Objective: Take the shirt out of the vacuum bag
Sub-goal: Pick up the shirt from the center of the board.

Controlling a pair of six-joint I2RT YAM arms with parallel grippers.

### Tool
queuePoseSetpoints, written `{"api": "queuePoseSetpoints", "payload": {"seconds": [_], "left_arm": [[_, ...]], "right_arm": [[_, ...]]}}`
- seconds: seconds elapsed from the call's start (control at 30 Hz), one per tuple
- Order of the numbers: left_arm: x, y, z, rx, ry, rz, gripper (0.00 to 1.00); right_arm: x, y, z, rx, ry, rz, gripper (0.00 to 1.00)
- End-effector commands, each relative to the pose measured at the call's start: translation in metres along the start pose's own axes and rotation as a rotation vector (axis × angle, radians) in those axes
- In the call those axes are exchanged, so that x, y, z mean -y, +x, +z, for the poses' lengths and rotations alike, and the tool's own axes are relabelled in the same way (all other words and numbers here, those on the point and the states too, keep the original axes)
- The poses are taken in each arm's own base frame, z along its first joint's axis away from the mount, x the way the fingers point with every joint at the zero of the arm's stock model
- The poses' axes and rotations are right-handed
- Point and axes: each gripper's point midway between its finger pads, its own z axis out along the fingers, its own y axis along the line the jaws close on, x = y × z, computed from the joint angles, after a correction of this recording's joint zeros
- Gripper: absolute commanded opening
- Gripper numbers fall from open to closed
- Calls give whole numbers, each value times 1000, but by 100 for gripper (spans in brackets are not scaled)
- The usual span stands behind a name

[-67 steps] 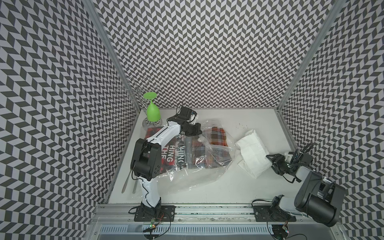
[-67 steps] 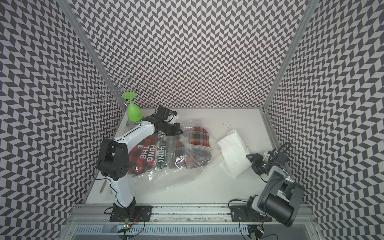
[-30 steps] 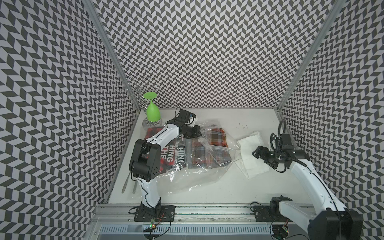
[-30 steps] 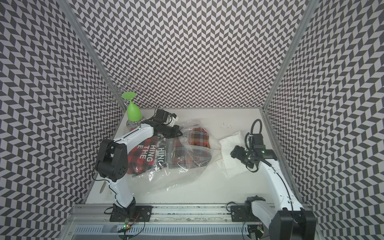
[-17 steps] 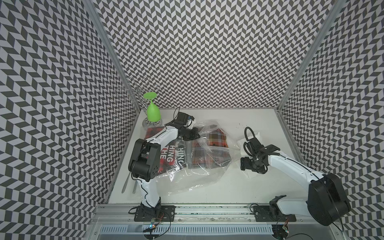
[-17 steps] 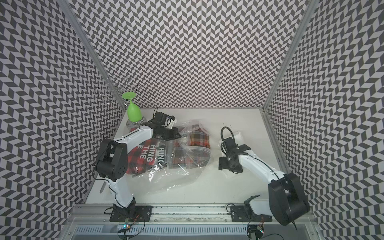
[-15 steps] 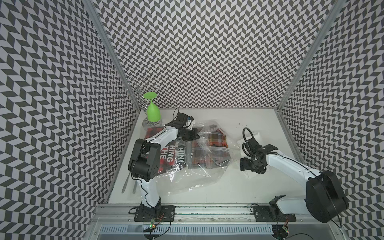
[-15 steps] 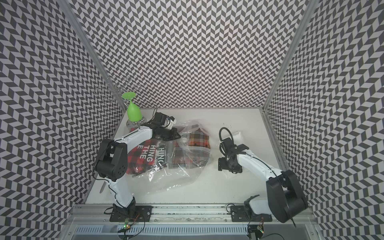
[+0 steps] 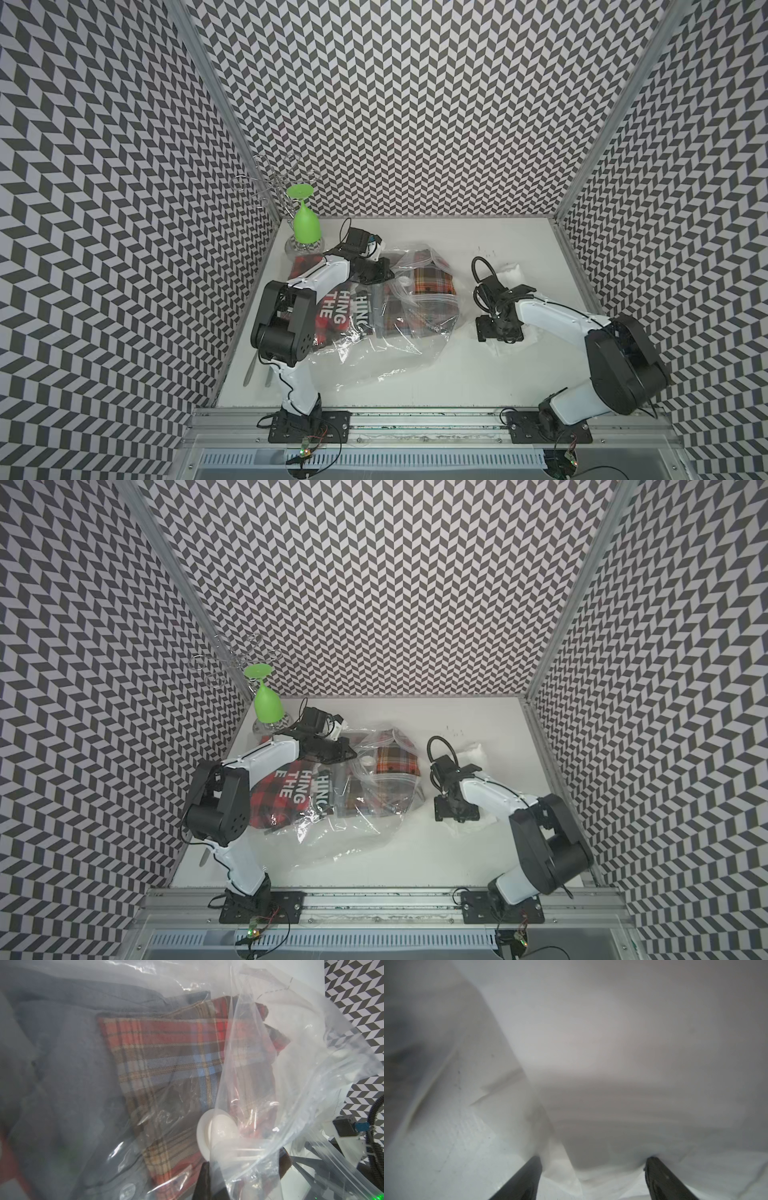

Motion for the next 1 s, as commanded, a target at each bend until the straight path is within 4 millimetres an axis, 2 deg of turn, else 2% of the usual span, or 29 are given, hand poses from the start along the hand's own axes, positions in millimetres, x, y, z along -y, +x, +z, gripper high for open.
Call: {"api": "queuePoseSetpoints", "payload": {"seconds": [0.0,0.1,0.33,0.53,0.6,0.77,0.97], "left_arm": [[-4,1,-9,9,-5,-5,0],[-7,2,-9,7,-8,-11,0],[-13,6,-7,0,-15,-20,0],[-19,8,-7,-3,-24,-24,0],[-22,8,-8,-2,-27,-27,0],[-25,9,-7,-3,-28,-35,0],[-26,8,-4,-5,-24,-42,0]], "right_arm": [[-7,-1,7,14,5,-20,78],[-7,5,15,-11,20,-22,70],[-6,9,23,-24,27,1,33],[-7,8,22,-12,17,26,13],[-7,4,15,12,12,42,9],[0,-17,-19,102,-14,90,7],[25,-45,-58,181,-23,149,4]]}}
